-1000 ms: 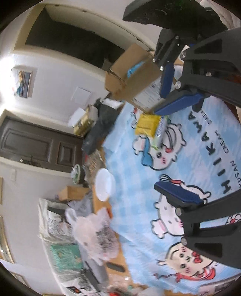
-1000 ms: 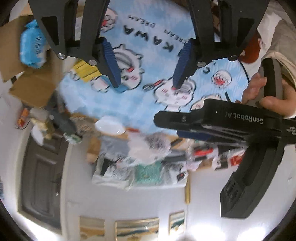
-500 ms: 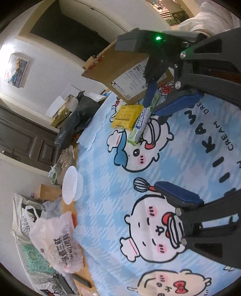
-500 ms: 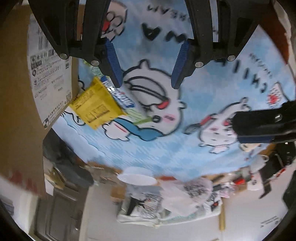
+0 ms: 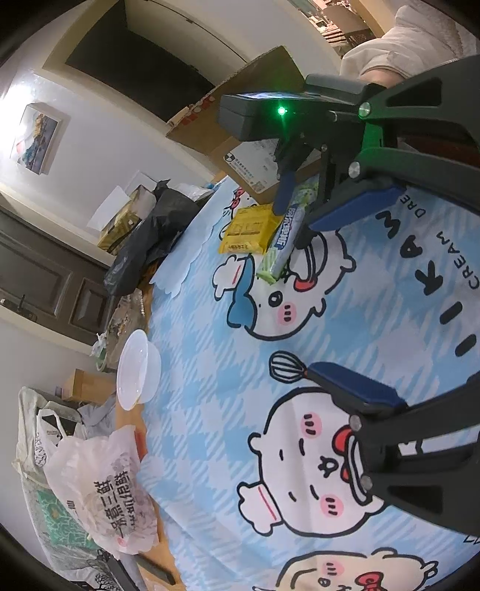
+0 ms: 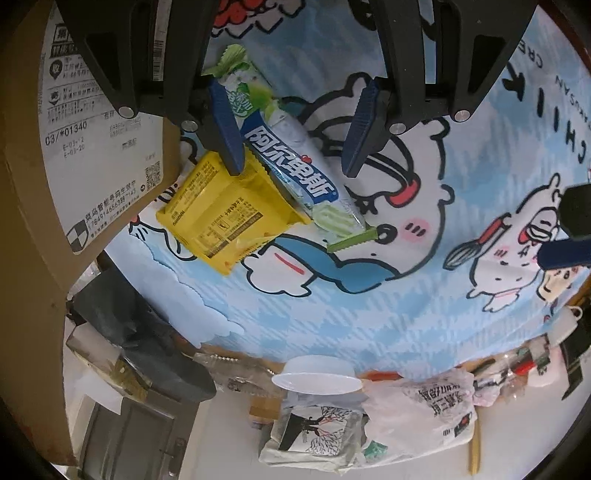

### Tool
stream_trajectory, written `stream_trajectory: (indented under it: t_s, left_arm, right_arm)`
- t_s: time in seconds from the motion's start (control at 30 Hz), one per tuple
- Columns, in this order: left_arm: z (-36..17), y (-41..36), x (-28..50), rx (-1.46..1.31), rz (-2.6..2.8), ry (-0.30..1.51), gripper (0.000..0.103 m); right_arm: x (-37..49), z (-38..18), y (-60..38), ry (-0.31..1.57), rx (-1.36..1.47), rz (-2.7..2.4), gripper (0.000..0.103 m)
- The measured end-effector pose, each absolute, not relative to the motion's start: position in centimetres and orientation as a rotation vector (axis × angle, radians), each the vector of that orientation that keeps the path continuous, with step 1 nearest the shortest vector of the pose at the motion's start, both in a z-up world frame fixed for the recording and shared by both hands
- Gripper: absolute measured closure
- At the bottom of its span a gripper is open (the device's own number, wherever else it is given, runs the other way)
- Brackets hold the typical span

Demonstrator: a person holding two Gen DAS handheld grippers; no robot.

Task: Organize snacks
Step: 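Grasp the green-and-white candy stick with the left gripper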

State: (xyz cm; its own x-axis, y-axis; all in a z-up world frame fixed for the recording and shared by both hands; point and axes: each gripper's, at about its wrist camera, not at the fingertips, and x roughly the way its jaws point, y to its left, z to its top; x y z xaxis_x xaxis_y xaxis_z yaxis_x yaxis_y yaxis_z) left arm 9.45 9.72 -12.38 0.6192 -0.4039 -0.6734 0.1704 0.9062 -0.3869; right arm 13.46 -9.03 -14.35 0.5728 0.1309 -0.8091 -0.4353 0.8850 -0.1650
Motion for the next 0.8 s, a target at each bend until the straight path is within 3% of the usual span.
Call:
stream_trajectory:
  t_s: [0.23, 0.27, 0.33, 0.7, 0.8]
  left_arm:
    - [-12.5, 9.9, 9.3, -0.307, -0.345, 0.84, 0.033]
    - [-12.6, 10.0, 9.3, -0.309, -0.344, 0.841, 0.033]
    - [-12.7, 10.0, 9.3, -0.313, -0.343, 0.845, 0.033]
    - [-14.6, 9.3, 10.0, -0.3, -0.32, 0.905, 0.033]
    - [-15.2, 9.0, 10.0, -0.289, -0.308, 0.923, 0.04]
  right_arm:
    - [12.3, -14.2, -9.0, 0.963, -0.338, 0.402, 0.056]
    - [12.0, -14.1, -9.0, 0.969, -0.331, 0.421, 0.06]
    - [11.2, -13.9, -8.7, 0.975, -0.308, 0.465, 0.08]
    - [8.3, -14.0, -5.4, 1.032, -0.115, 0.704, 0.078]
    - [7.5, -13.3, -5.1, 1.018, -0.124, 0.765, 0.078]
